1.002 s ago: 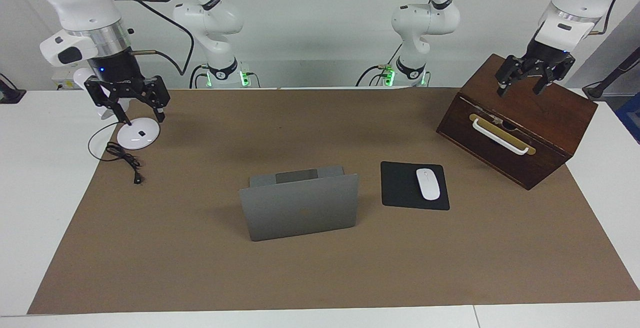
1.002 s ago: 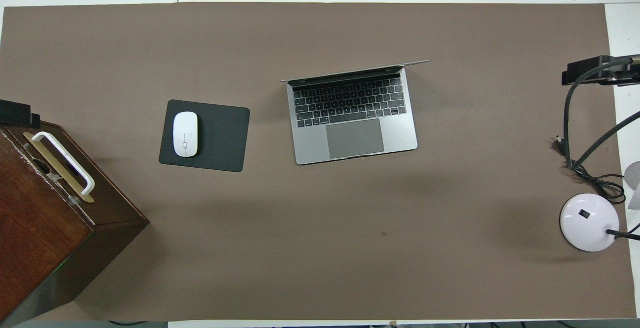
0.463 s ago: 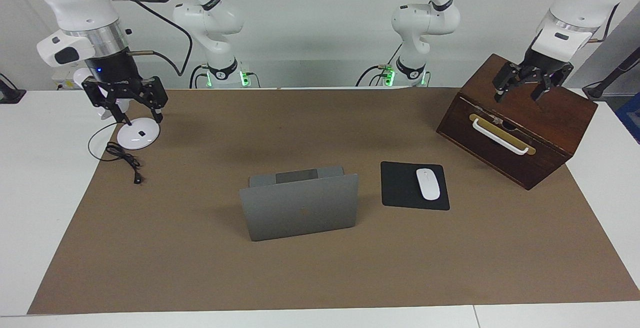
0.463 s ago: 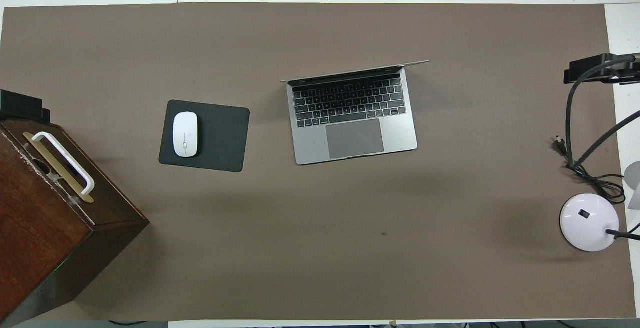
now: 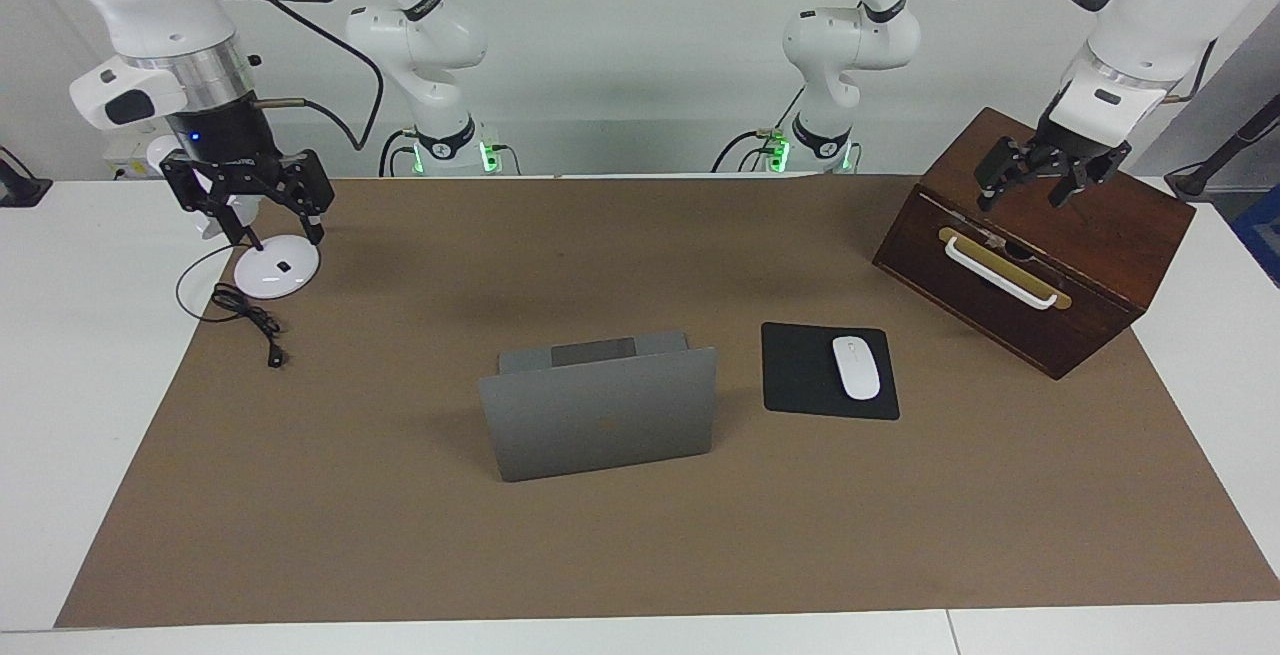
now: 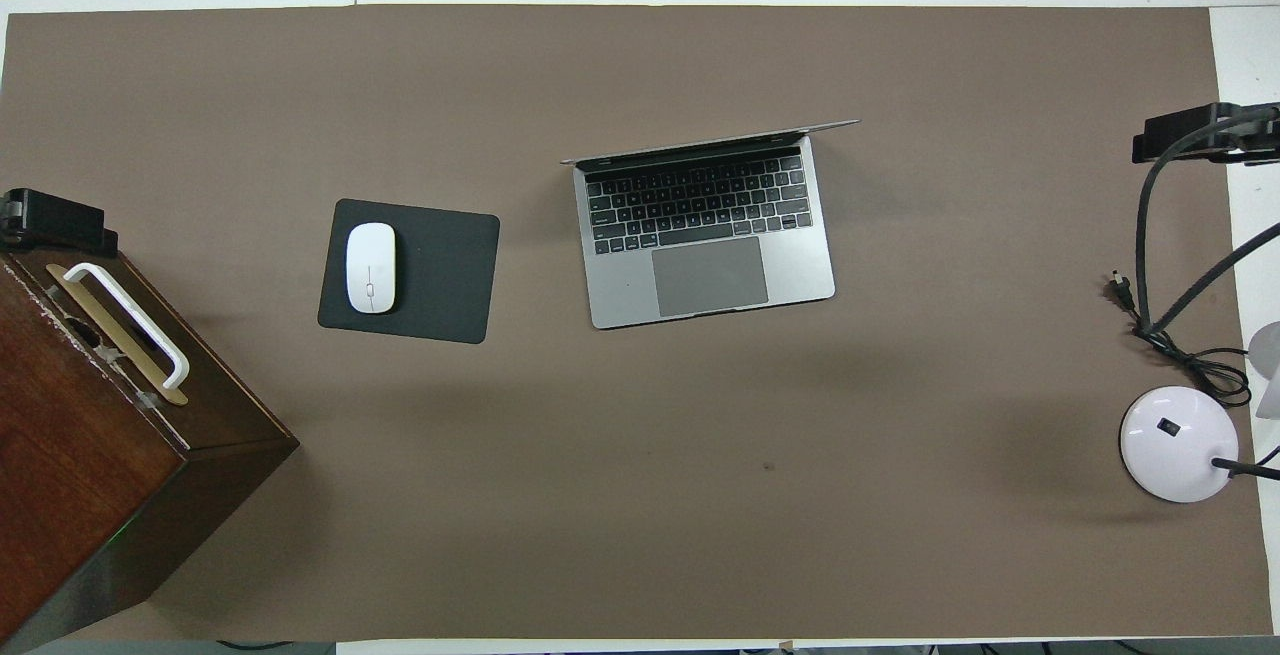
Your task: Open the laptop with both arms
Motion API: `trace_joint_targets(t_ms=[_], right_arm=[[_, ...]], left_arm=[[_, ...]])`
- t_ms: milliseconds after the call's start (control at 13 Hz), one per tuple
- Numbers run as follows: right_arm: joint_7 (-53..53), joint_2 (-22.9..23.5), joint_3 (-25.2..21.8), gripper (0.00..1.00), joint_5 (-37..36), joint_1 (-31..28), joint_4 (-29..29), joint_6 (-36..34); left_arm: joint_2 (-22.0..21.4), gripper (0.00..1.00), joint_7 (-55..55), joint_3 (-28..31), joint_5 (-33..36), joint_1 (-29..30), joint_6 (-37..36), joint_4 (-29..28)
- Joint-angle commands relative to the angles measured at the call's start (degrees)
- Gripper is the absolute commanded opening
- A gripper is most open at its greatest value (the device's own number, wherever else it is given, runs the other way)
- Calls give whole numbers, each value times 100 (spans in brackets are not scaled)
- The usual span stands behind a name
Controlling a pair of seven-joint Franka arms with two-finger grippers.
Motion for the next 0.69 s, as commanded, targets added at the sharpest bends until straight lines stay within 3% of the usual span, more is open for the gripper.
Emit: trace_joint_targets(t_ms=[0,231,617], right_arm=[[-103,78,-48,93,12,53,102,-21],[-111,69,-994,92,12,904,102,-39],[-111,77,-1024,92,12,889,102,23]], left_arm=[[-53,100,-72,129,76,-161,-91,-27],[-54,100,-72,137,76,-170,-82,-18],[-80,100,-141,137,67,-179,-144,-44]])
